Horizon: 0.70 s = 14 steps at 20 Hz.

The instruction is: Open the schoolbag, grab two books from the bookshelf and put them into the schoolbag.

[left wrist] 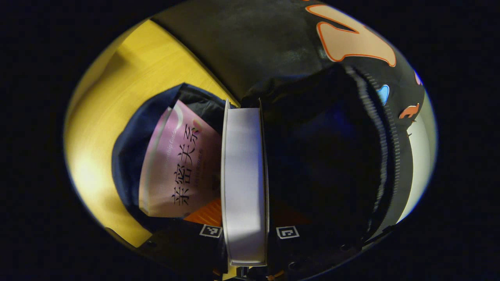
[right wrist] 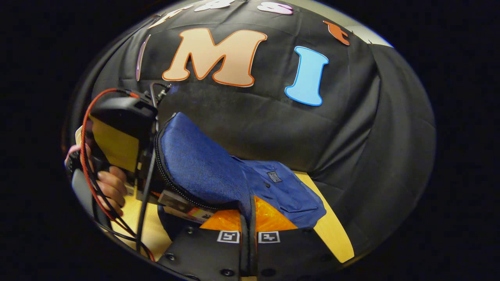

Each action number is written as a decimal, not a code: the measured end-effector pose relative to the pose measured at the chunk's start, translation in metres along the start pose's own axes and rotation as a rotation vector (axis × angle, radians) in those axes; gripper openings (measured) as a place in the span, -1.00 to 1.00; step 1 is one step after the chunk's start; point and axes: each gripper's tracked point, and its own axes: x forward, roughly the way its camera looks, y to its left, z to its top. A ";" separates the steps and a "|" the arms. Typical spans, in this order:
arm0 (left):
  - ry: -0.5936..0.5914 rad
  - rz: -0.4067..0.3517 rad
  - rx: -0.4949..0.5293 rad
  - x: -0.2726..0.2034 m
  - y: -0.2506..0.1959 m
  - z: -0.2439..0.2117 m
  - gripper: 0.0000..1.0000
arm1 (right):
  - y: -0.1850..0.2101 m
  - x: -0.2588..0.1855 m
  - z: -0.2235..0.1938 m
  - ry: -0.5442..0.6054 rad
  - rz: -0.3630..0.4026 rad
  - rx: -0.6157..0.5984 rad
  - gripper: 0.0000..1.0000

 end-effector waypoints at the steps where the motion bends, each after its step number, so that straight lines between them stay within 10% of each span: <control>1: 0.014 0.001 0.000 0.009 0.004 -0.006 -0.29 | 0.001 0.001 -0.002 0.003 0.001 0.000 -0.94; 7: 0.036 0.001 -0.009 0.017 0.009 -0.008 -0.24 | 0.000 0.002 -0.010 0.017 0.008 0.007 -0.94; 14: 0.007 0.203 0.083 -0.020 0.032 0.009 0.22 | -0.002 0.004 -0.020 0.052 0.022 0.052 -0.94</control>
